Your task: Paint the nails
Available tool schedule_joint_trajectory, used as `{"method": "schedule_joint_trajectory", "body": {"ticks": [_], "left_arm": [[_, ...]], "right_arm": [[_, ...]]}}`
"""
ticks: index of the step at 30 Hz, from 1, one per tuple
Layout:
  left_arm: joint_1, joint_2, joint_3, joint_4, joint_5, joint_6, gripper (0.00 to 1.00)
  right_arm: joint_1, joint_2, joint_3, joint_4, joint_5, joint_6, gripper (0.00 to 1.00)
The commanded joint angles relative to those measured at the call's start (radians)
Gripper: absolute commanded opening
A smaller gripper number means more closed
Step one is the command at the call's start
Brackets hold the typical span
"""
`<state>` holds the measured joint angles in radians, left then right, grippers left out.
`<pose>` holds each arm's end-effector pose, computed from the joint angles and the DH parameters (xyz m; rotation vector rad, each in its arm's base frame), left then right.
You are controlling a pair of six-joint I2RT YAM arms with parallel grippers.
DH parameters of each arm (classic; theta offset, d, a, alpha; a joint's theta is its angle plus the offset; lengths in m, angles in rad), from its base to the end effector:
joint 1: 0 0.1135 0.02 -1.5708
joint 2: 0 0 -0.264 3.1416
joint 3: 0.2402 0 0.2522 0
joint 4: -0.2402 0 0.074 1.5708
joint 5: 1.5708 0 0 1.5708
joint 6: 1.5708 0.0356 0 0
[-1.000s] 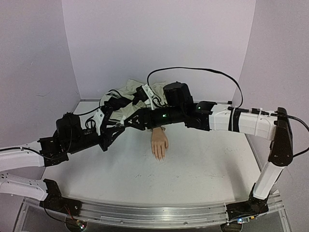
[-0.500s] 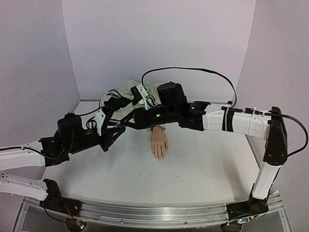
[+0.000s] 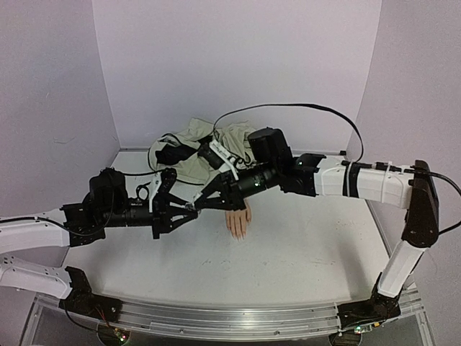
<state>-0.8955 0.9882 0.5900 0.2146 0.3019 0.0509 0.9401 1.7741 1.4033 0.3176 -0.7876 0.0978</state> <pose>0.1355 -0.1861 0.2746 1.0318 1.5114 -0.8705 0.2287 0.3560 0.3339 -1.2943 1.2661 1.4000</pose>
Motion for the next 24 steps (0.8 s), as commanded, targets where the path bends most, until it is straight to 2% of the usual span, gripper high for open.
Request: {"method": "schedule_joint_trajectory", "body": {"ticks": [1,3,7,9,10,12,14,16,21,22,24], "left_arm": [[-0.01,0.056,0.122,0.077,0.558,-0.076,0.0],[-0.01,0.082,0.139,0.077,0.557,-0.1,0.0],[-0.011,0.077,0.13,0.079,0.393,-0.077,0.0],[-0.011,0.06,0.119,0.078,0.268,-0.06,0.0],[-0.012,0.049,0.112,0.078,0.215,-0.053,0.0],[-0.012,0.031,0.093,0.079,0.109,-0.017,0.0],[-0.013,0.01,0.073,0.078,0.011,0.005,0.0],[-0.014,-0.012,0.049,0.078,-0.079,0.024,0.0],[-0.02,-0.047,0.017,0.078,-0.206,0.071,0.0],[-0.021,-0.05,0.014,0.077,-0.218,0.079,0.0],[-0.022,-0.049,0.01,0.077,-0.249,0.087,0.0]], "right_arm": [[0.044,-0.069,-0.011,-0.157,-0.348,-0.344,0.0],[0.052,-0.062,-0.015,-0.192,-0.362,-0.358,0.0],[0.052,-0.089,-0.047,-0.181,-0.267,-0.334,0.01],[0.052,-0.118,-0.061,-0.145,-0.138,-0.269,0.39],[0.052,-0.131,-0.067,-0.127,-0.059,-0.234,0.52],[0.052,-0.146,-0.073,-0.109,0.109,-0.158,0.7],[0.051,-0.148,-0.069,-0.111,0.265,-0.072,0.82],[0.051,-0.147,-0.066,-0.112,0.328,-0.008,0.86],[0.052,-0.129,-0.033,-0.101,0.384,0.167,0.86],[0.052,-0.122,-0.019,-0.095,0.396,0.207,0.83],[0.052,-0.103,0.014,-0.079,0.398,0.285,0.7]]}}
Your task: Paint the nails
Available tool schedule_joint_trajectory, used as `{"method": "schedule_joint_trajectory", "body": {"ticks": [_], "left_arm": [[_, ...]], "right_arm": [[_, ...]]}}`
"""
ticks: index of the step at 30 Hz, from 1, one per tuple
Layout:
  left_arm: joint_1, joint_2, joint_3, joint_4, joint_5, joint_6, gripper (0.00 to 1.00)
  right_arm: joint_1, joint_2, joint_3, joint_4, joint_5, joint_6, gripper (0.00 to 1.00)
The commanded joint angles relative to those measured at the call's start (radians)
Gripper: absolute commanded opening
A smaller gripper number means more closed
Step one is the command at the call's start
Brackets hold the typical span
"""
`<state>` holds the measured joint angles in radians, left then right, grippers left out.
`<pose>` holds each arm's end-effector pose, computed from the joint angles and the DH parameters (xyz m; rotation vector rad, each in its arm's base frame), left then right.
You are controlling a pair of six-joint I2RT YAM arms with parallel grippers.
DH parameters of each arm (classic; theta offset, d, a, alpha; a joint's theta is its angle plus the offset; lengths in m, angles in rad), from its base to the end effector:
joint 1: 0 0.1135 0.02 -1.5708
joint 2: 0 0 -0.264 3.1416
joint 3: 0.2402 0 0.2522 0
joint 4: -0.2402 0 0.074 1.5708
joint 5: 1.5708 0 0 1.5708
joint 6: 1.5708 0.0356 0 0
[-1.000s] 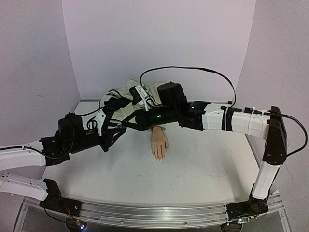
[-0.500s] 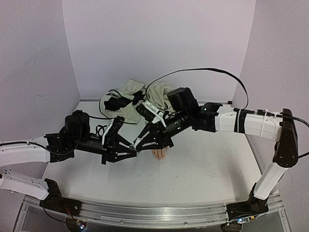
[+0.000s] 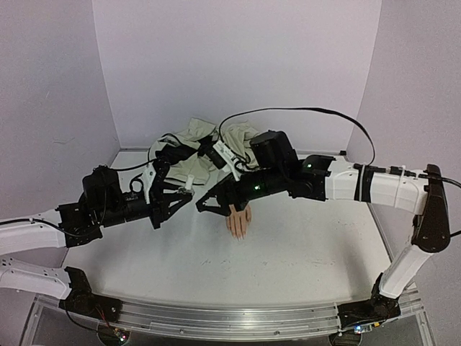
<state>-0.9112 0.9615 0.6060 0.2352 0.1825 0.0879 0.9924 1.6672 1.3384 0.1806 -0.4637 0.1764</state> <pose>0.1344 -0.1839 0.2879 0.9592 1.4625 -0.7645 0.2061 0.3447 0.3383 -1.0715 1.5373 1.2346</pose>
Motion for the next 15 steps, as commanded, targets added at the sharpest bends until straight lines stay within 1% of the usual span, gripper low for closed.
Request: {"method": "schedule_joint_trajectory", "body": {"ticks": [1,3,8,10,13,15], "left_arm": [[-0.006,-0.017,-0.005,0.056,-0.15,0.051,0.0],[-0.008,-0.008,0.001,0.053,-0.172,0.052,0.0],[-0.014,0.01,0.004,0.053,-0.173,0.061,0.0],[-0.017,0.015,0.006,0.054,-0.203,0.063,0.0],[-0.02,0.016,0.005,0.053,-0.2,0.064,0.0],[-0.021,0.014,0.005,0.053,-0.198,0.066,0.0]], "right_arm": [[0.0,0.015,0.092,0.07,0.058,0.233,0.65],[0.001,0.033,0.12,0.079,0.061,0.27,0.63],[0.012,0.077,0.177,0.083,0.075,0.304,0.63],[0.019,0.092,0.197,0.083,0.083,0.312,0.63],[0.022,0.115,0.226,0.082,0.096,0.321,0.56],[0.024,0.123,0.238,0.082,0.098,0.324,0.47]]}}
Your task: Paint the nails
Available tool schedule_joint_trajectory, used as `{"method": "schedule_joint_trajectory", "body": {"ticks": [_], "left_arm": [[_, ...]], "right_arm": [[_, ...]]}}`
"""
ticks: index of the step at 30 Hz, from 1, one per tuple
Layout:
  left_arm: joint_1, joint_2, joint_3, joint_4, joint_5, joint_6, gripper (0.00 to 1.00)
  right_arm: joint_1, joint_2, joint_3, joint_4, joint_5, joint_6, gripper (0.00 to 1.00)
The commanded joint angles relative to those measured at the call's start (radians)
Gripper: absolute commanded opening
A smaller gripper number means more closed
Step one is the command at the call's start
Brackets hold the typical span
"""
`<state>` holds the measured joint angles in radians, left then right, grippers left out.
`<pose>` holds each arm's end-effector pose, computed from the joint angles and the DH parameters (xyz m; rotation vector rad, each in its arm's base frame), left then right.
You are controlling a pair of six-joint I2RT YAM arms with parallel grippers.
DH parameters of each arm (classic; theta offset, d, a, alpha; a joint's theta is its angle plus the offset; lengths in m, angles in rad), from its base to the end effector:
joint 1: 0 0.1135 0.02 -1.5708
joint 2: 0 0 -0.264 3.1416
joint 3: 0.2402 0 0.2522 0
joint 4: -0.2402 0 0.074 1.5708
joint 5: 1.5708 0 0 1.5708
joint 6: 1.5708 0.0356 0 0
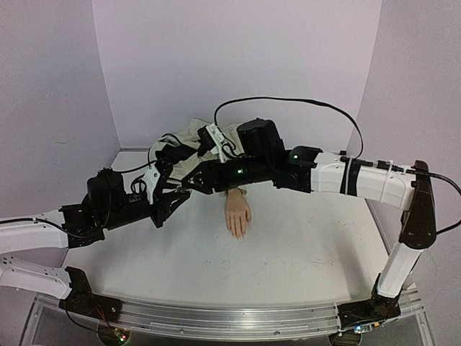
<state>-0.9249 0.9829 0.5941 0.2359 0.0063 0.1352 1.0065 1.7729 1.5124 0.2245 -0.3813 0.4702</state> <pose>0.1391 -0.1849 0.2791 0.8937 1.5158 -0.5857 0.2199 0.3722 0.3632 -0.7900 1.6263 1.4078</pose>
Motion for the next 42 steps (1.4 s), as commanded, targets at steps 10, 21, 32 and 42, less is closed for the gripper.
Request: {"method": "schedule_joint_trajectory", "body": {"ticks": [10,21,32,42], "left_arm": [[-0.012,-0.029,0.016,0.051,-0.011,-0.002,0.0],[-0.008,-0.036,0.031,0.044,0.535,-0.062,0.0],[-0.008,-0.03,0.043,0.045,0.442,-0.087,0.0],[-0.011,-0.036,0.027,0.029,0.289,-0.01,0.0]], "right_arm": [[0.02,0.022,0.058,0.039,-0.013,0.006,0.02],[0.021,-0.085,-0.122,0.013,-0.66,-0.615,0.0],[0.026,-0.152,-0.214,0.049,-0.475,-0.548,0.56],[0.025,-0.185,-0.186,0.001,-0.112,-0.246,0.9]]}}
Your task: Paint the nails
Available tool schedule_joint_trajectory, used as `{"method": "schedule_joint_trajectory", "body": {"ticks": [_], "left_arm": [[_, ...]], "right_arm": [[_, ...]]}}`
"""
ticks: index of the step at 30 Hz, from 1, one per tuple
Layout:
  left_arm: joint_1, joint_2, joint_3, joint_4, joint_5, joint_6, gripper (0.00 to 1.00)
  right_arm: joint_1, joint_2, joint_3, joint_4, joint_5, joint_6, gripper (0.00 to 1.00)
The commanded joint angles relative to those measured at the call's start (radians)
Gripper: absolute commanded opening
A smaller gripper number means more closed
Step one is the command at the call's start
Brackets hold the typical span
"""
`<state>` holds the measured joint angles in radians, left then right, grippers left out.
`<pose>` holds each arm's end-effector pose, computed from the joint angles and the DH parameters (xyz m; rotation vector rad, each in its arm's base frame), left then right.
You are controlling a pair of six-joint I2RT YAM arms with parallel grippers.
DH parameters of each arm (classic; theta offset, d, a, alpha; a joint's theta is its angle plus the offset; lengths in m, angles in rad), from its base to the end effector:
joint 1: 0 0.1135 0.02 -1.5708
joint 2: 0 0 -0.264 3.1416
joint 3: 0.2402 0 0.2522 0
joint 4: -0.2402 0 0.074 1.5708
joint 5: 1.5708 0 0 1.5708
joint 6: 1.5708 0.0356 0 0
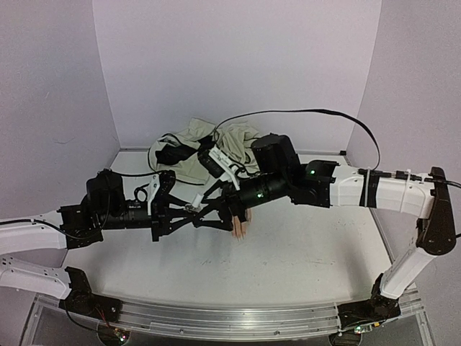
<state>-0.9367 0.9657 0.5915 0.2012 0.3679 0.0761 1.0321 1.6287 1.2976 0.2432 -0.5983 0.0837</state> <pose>0.1232 -0.1892 0.2785 1.1237 1.4433 -0.9392 0.1826 0.3446 0.3451 -1.2433 1.3361 1.3111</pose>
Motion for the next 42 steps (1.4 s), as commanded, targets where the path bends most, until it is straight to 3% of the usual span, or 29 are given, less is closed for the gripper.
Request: {"method": "schedule_joint_trajectory", "body": {"ticks": [1,11,25,33,36,39,42], "left_arm": [[0.001,-0.018,0.03,0.058,-0.083,0.057,0.0],[0.001,0.001,0.017,0.03,-0.155,0.119,0.0],[0.001,0.005,0.014,0.021,-0.163,0.143,0.0],[0.002,0.008,0.013,0.019,-0.164,0.134,0.0],[0.001,0.007,0.014,0.018,-0.161,0.13,0.0],[0.002,0.008,0.016,0.018,-0.156,0.131,0.0],[0.001,0.007,0.015,0.017,-0.151,0.128,0.0]], "right_arm": [[-0.001,-0.038,0.038,-0.035,0.116,0.165,0.9],[-0.001,0.024,0.152,-0.114,0.1,0.279,0.74],[-0.001,0.11,0.257,-0.143,0.08,0.299,0.38],[-0.002,0.07,0.231,-0.142,0.091,0.302,0.43],[-0.005,0.064,0.217,-0.142,0.086,0.3,0.38],[-0.01,0.055,0.207,-0.14,0.074,0.303,0.26],[-0.016,0.049,0.203,-0.137,0.072,0.304,0.29]]}}
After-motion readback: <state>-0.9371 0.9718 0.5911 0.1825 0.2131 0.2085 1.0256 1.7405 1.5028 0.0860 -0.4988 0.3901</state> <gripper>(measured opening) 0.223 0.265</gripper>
